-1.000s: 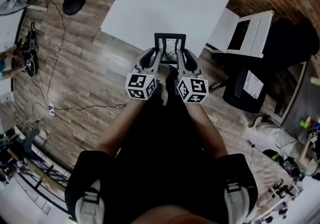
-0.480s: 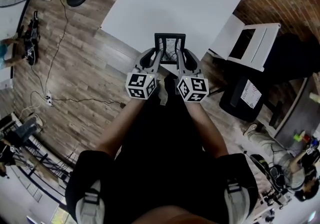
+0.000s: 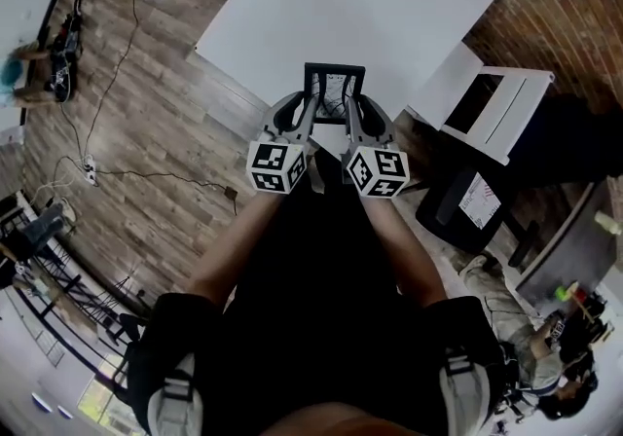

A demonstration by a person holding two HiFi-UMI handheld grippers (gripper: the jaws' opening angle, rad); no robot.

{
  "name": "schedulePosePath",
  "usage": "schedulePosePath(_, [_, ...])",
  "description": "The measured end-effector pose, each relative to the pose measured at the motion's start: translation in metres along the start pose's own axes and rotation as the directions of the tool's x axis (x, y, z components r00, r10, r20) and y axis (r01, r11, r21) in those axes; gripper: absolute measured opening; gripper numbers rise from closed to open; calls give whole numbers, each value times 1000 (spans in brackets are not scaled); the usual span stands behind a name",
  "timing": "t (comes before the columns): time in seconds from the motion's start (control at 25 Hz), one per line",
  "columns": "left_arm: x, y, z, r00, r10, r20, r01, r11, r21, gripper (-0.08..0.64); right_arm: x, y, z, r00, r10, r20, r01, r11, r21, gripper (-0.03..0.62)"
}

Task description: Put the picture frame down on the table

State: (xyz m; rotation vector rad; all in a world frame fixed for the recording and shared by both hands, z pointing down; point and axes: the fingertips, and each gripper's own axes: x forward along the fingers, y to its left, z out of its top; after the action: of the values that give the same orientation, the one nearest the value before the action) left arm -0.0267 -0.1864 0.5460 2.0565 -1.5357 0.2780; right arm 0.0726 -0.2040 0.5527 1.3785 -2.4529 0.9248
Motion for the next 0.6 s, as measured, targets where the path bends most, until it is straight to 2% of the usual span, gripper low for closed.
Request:
schedulePosePath(0.28, [4, 5, 2, 1000, -11, -16, 11, 1000, -12, 87, 7, -1, 1, 1000, -17, -16, 17, 1000, 10, 67])
schedulePosePath(0.6, [12, 19, 0, 998, -47, -42, 48, 999, 9, 87, 18, 3, -7, 998, -56, -14, 57, 998, 37, 67])
